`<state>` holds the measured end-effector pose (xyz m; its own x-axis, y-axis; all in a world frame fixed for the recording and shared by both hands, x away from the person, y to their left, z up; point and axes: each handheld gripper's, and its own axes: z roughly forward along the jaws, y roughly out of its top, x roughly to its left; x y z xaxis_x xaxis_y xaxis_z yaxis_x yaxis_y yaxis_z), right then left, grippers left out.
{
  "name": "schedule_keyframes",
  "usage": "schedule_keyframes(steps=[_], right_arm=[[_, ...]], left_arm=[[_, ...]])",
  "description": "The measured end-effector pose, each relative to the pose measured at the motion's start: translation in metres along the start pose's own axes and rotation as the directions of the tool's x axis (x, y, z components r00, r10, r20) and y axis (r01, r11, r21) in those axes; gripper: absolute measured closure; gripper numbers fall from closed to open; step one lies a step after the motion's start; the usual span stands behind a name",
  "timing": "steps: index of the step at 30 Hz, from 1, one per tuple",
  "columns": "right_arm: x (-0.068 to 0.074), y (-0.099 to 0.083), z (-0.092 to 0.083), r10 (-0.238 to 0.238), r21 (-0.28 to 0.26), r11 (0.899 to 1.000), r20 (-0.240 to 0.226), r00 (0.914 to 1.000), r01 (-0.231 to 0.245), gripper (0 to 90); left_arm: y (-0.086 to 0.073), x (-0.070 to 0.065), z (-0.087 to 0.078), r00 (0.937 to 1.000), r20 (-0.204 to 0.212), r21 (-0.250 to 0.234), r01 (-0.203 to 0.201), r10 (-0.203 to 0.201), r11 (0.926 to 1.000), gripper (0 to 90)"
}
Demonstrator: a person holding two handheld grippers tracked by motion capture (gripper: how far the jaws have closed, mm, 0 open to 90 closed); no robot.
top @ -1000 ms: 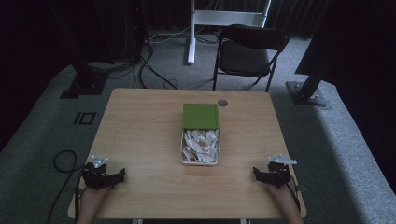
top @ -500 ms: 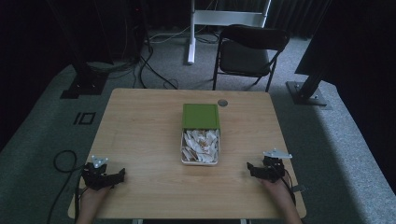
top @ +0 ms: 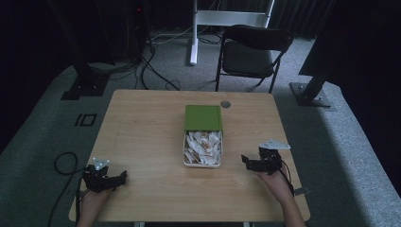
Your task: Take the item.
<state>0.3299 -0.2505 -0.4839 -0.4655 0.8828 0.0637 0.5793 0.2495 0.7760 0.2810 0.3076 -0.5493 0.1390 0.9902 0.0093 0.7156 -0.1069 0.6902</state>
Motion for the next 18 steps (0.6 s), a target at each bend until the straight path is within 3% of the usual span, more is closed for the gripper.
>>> schedule_keyframes(steps=[5, 7, 18], right_arm=[[0.011, 0.021, -0.006, -0.026, -0.034, 0.999, -0.039, 0.9989, 0.025, 15.2], [0.021, 0.033, -0.008, -0.058, -0.049, 0.997, -0.057, 0.9967, 0.055, 15.2], [0.052, 0.060, -0.005, -0.134, -0.069, 0.990, -0.112, 0.9846, 0.127, 15.3]], left_arm=[[0.000, 0.000, 0.000, 1.0000, 0.000, 0.000, 0.000, 0.000, 1.0000, 0.7], [0.000, 0.000, 0.000, 1.0000, 0.000, 0.000, 0.000, 0.000, 1.0000, 0.7], [0.000, 0.000, 0.000, 1.0000, 0.000, 0.000, 0.000, 0.000, 1.0000, 0.7]])
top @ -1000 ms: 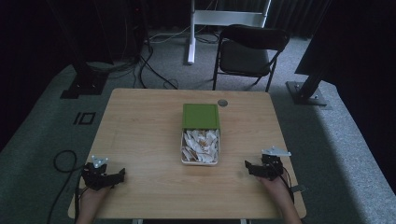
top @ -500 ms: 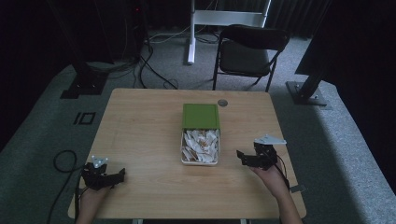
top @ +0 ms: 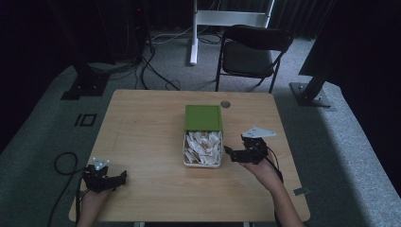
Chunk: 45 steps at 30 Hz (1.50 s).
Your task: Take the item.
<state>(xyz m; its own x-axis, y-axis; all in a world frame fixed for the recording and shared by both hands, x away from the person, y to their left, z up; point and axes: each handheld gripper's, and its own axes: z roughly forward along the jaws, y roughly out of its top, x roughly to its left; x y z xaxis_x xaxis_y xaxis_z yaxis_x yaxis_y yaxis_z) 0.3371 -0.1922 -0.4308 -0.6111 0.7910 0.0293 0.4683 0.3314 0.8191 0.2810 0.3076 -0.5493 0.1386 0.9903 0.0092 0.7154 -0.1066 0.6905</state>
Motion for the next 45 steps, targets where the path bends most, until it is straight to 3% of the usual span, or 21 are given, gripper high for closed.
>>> schedule_keyframes(steps=[11, 24, 31, 38, 40, 42, 45], right_arm=[[0.030, 0.021, 0.016, -0.073, 0.005, 0.997, -0.079, 0.9943, 0.073, 16.4], [0.059, 0.022, 0.040, -0.138, 0.060, 0.987, -0.142, 0.9803, 0.147, 16.7], [0.070, 0.015, 0.052, -0.181, 0.090, 0.977, -0.114, 0.9769, 0.191, 23.4], [0.080, 0.002, 0.060, -0.216, 0.126, 0.966, -0.074, 0.9736, 0.224, 42.3], [0.080, 0.001, 0.062, -0.216, 0.130, 0.966, -0.068, 0.9741, 0.223, 43.8], [0.080, -0.001, 0.064, -0.203, 0.128, 0.970, -0.045, 0.9781, 0.207, 53.5], [0.080, -0.001, 0.065, -0.202, 0.129, 0.970, -0.034, 0.9787, 0.205, 58.2]], left_arm=[[0.000, 0.000, 0.000, 1.0000, 0.000, -0.001, 0.000, 0.000, 1.0000, 0.7], [0.000, 0.000, 0.000, 1.0000, 0.000, 0.000, 0.000, 0.000, 1.0000, 0.7], [0.000, 0.000, 0.000, 1.0000, 0.000, 0.000, 0.000, 0.000, 1.0000, 0.7], [0.000, 0.000, 0.000, 1.0000, 0.000, -0.001, 0.000, 0.000, 1.0000, 0.7], [0.000, 0.000, 0.000, 1.0000, 0.000, 0.000, 0.000, 0.000, 1.0000, 0.7], [0.000, 0.000, 0.000, 1.0000, 0.000, 0.000, 0.000, 0.000, 1.0000, 0.7], [0.000, 0.000, 0.000, 1.0000, 0.000, 0.000, 0.000, 0.000, 1.0000, 0.7]])
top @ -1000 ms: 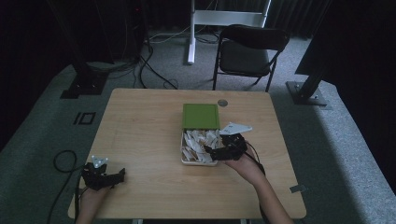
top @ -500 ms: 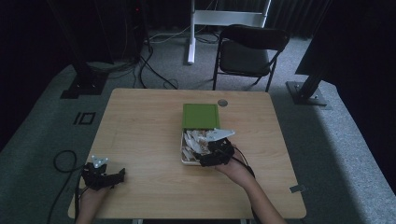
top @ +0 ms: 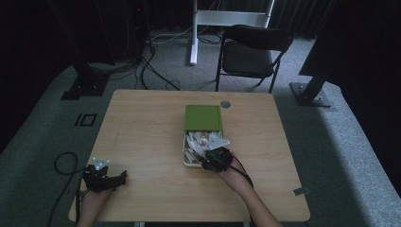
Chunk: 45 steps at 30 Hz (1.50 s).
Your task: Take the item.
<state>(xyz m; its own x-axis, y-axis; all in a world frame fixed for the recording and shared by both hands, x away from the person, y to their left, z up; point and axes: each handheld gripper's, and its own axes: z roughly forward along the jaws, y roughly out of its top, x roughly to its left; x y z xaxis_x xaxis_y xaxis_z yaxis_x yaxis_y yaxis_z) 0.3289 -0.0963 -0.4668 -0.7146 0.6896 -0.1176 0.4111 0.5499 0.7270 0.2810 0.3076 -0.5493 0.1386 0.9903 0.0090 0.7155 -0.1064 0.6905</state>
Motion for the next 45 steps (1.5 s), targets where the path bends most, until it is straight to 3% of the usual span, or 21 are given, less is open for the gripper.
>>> schedule_keyframes(steps=[4, 11, 12, 14, 27, 36, 41, 45], right_arm=[[0.000, -0.001, 0.004, -0.001, 0.021, 1.000, -0.003, 1.0000, 0.001, 69.3], [0.000, 0.000, 0.008, 0.016, 0.031, 0.999, 0.028, 0.9995, -0.017, 74.7], [-0.002, 0.000, 0.007, 0.015, 0.024, 1.000, 0.026, 0.9996, -0.016, 82.2], [-0.003, 0.001, 0.006, 0.011, 0.019, 1.000, 0.054, 0.9985, -0.012, 87.4], [-0.010, 0.008, -0.014, 0.026, -0.032, 0.999, 0.038, 0.9989, -0.025, 88.9], [-0.013, 0.017, -0.034, 0.052, -0.097, 0.994, -0.009, 0.9986, -0.053, 89.1], [-0.013, 0.025, -0.046, 0.026, -0.129, 0.991, -0.008, 0.9996, -0.027, 89.2], [-0.016, 0.029, -0.055, 0.032, -0.157, 0.987, -0.007, 0.9995, -0.033, 89.1]], left_arm=[[0.000, 0.000, 0.000, 1.0000, 0.000, 0.001, -0.001, 0.001, 1.0000, 0.7], [0.000, 0.000, 0.000, 1.0000, 0.000, 0.000, 0.000, 0.000, 1.0000, 0.7], [0.000, 0.000, 0.000, 1.0000, 0.000, 0.000, 0.000, 0.000, 1.0000, 0.7], [0.000, 0.000, 0.000, 1.0000, 0.000, 0.000, 0.000, 0.000, 1.0000, 0.7], [0.000, 0.000, 0.000, 1.0000, 0.000, -0.001, 0.000, 0.000, 1.0000, 0.7], [0.000, 0.000, 0.000, 1.0000, 0.000, 0.000, 0.000, 0.000, 1.0000, 0.7], [0.000, 0.000, 0.000, 1.0000, 0.000, 0.000, -0.001, 0.001, 1.0000, 0.7], [0.000, 0.000, 0.000, 1.0000, 0.000, 0.000, 0.000, 0.000, 1.0000, 0.7]])
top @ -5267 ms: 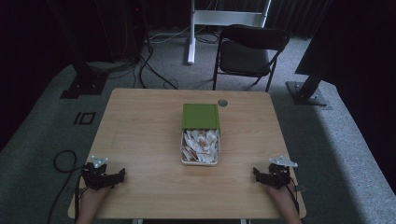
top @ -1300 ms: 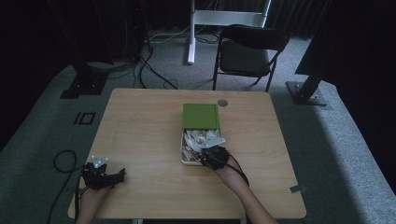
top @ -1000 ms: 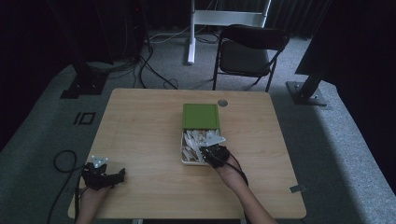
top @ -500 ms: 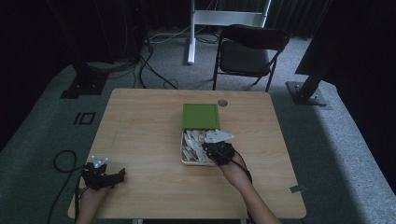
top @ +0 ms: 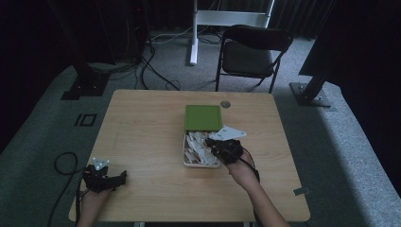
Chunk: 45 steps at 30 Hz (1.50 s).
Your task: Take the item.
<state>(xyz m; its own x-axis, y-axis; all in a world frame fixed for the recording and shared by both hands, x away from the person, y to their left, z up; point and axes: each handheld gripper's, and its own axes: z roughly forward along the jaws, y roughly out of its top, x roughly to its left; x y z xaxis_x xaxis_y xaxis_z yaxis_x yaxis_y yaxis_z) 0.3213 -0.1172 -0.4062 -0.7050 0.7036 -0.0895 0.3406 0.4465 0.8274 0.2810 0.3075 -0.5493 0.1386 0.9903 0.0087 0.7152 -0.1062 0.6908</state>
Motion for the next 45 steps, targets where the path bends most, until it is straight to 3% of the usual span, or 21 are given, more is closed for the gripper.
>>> schedule_keyframes(steps=[8, 15, 20, 30, 32, 34, 39, 42, 45], right_arm=[[-0.025, 0.007, -0.021, 0.043, -0.055, 0.998, 0.054, 0.9976, -0.040, 89.2], [-0.059, -0.003, -0.029, 0.105, -0.060, 0.993, 0.135, 0.9853, -0.098, 89.2], [-0.081, -0.018, -0.026, 0.152, -0.053, 0.988, 0.202, 0.9675, -0.144, 89.1], [-0.114, -0.057, 0.002, 0.234, -0.011, 0.971, 0.264, 0.9359, -0.239, 89.2], [-0.117, -0.060, 0.005, 0.239, -0.009, 0.969, 0.269, 0.9332, -0.246, 89.2], [-0.127, -0.069, 0.014, 0.272, -0.011, 0.960, 0.285, 0.9194, -0.280, 89.2], [-0.140, -0.077, 0.030, 0.284, 0.010, 0.953, 0.310, 0.9074, -0.301, 89.1], [-0.148, -0.075, 0.036, 0.304, -0.010, 0.947, 0.347, 0.8874, -0.320, 89.1], [-0.155, -0.074, 0.044, 0.305, -0.002, 0.945, 0.359, 0.8821, -0.326, 89.1]], left_arm=[[0.000, 0.000, 0.000, 1.0000, 0.000, -0.001, 0.001, -0.001, 1.0000, 0.7], [0.000, 0.000, 0.000, 1.0000, 0.000, 0.001, 0.000, 0.000, 1.0000, 0.7], [0.000, 0.000, 0.000, 1.0000, -0.001, 0.000, 0.000, 0.000, 1.0000, 0.7], [0.000, 0.000, 0.000, 1.0000, 0.000, 0.001, -0.001, 0.001, 1.0000, 0.7], [0.000, 0.000, 0.000, 1.0000, 0.000, 0.000, 0.000, 0.000, 1.0000, 0.7], [0.000, 0.000, 0.000, 1.0000, 0.000, 0.001, -0.001, 0.001, 1.0000, 0.7], [0.000, 0.000, 0.000, 1.0000, 0.000, 0.000, 0.000, 0.000, 1.0000, 0.7], [0.000, 0.000, 0.000, 1.0000, 0.000, 0.000, 0.000, 0.000, 1.0000, 0.7], [0.000, 0.000, 0.000, 1.0000, 0.000, 0.000, 0.000, 0.000, 1.0000, 0.7]])
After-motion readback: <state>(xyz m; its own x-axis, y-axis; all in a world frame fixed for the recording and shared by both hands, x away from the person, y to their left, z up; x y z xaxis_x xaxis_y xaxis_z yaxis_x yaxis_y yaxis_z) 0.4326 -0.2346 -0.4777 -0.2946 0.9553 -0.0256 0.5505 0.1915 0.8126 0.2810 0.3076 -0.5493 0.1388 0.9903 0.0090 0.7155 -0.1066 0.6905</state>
